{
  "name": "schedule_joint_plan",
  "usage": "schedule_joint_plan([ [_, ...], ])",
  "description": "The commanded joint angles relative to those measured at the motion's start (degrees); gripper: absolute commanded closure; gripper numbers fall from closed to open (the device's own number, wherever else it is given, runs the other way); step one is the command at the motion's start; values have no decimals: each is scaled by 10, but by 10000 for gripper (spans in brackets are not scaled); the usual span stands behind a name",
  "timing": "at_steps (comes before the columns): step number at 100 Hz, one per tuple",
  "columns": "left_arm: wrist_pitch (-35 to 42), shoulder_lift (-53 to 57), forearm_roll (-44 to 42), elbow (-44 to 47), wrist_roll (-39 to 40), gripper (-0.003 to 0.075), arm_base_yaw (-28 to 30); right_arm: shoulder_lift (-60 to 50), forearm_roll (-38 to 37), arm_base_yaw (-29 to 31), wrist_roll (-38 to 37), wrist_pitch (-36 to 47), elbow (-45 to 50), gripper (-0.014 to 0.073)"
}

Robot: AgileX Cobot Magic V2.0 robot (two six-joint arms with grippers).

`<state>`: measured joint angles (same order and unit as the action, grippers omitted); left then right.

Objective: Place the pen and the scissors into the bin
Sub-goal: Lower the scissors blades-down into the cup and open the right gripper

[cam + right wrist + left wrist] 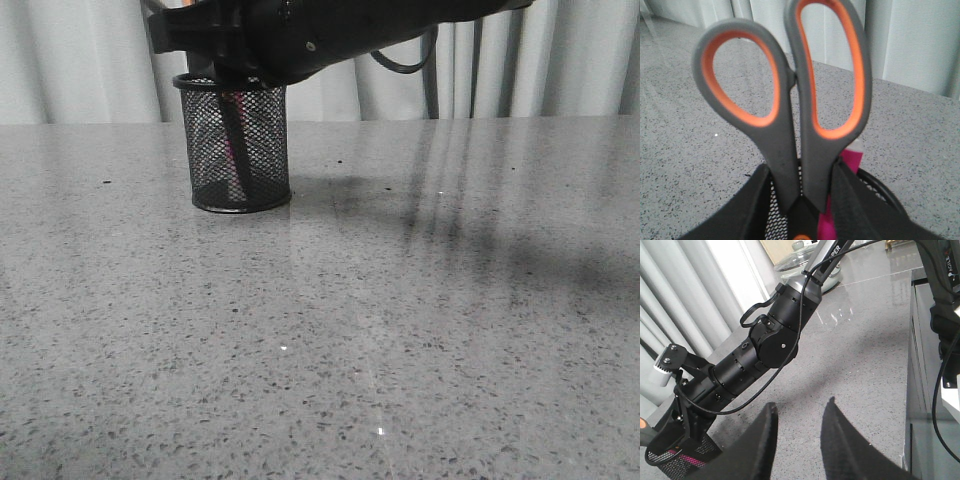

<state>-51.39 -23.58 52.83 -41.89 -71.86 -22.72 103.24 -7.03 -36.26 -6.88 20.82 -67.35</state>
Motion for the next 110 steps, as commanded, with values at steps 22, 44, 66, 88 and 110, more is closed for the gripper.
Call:
schedule_joint_plan([
  [22,27,-4,26,-13,6,533,-5,-23,-1,2,4,52,-11,368],
  [44,26,-4,26,-13,6,533,-5,-23,-1,2,4,53,-11,367],
  [66,26,-4,26,-13,6,533,-5,-23,-1,2,4,53,-11,202],
  [88,26,-4,25,-13,6,533,-5,-23,-1,2,4,54,-11,174],
  [110,31,-4,25,-13,6,533,-5,-42,-1,2,4,93,-11,174],
])
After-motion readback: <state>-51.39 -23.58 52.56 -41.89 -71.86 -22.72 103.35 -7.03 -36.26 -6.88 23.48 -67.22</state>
